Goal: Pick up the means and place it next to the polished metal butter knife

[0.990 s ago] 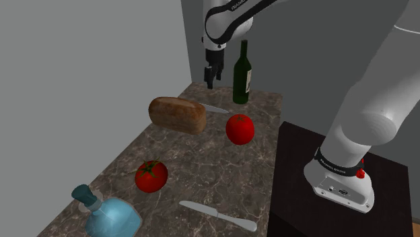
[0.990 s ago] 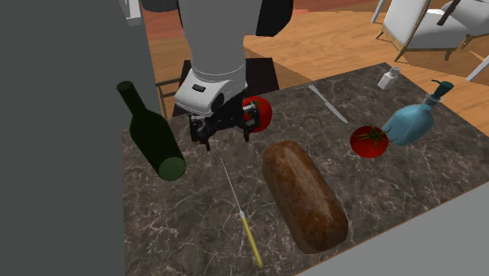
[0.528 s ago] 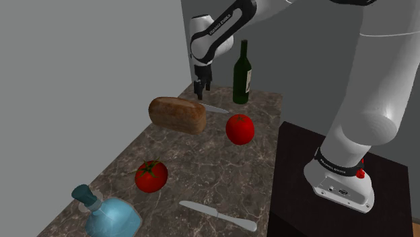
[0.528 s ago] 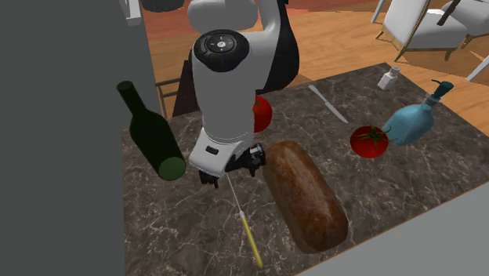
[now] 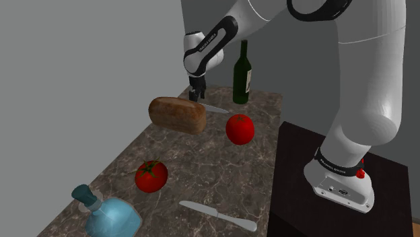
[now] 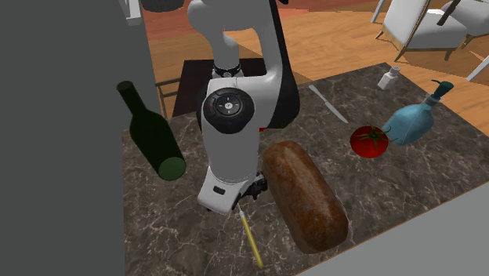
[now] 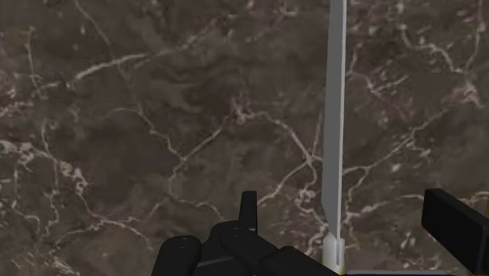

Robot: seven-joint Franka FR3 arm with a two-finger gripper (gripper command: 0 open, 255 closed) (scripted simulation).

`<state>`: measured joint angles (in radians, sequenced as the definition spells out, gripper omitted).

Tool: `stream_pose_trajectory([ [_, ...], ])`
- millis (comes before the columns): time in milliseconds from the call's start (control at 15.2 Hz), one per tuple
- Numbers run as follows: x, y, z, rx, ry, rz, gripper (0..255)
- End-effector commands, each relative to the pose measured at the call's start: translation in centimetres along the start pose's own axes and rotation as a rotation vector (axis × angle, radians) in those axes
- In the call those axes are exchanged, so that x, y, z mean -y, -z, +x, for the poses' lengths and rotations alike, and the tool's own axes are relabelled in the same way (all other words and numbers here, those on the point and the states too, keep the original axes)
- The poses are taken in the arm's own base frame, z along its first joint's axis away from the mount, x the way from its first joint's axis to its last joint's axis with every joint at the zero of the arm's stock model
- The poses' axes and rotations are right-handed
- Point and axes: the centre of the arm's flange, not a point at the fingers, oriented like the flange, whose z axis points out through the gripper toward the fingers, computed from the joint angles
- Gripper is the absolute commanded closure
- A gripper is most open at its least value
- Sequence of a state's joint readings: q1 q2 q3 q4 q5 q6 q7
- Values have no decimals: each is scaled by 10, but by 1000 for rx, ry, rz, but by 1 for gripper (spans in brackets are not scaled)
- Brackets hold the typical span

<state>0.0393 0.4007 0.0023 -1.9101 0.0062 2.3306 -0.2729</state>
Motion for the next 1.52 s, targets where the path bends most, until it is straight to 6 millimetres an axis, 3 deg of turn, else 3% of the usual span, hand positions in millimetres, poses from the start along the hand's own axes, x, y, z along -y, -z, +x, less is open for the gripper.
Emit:
stream_pose_trajectory([
  [0,1,-10,1,0,0,0,0],
  [132,1,-24,1,0,0,0,0],
  [660,1,-24,1,0,0,0,0],
  [726,1,-24,1,0,0,0,255],
  [1320,1,-24,1,0,0,0,255],
  [1452,1,-13,1,0,0,0,255],
])
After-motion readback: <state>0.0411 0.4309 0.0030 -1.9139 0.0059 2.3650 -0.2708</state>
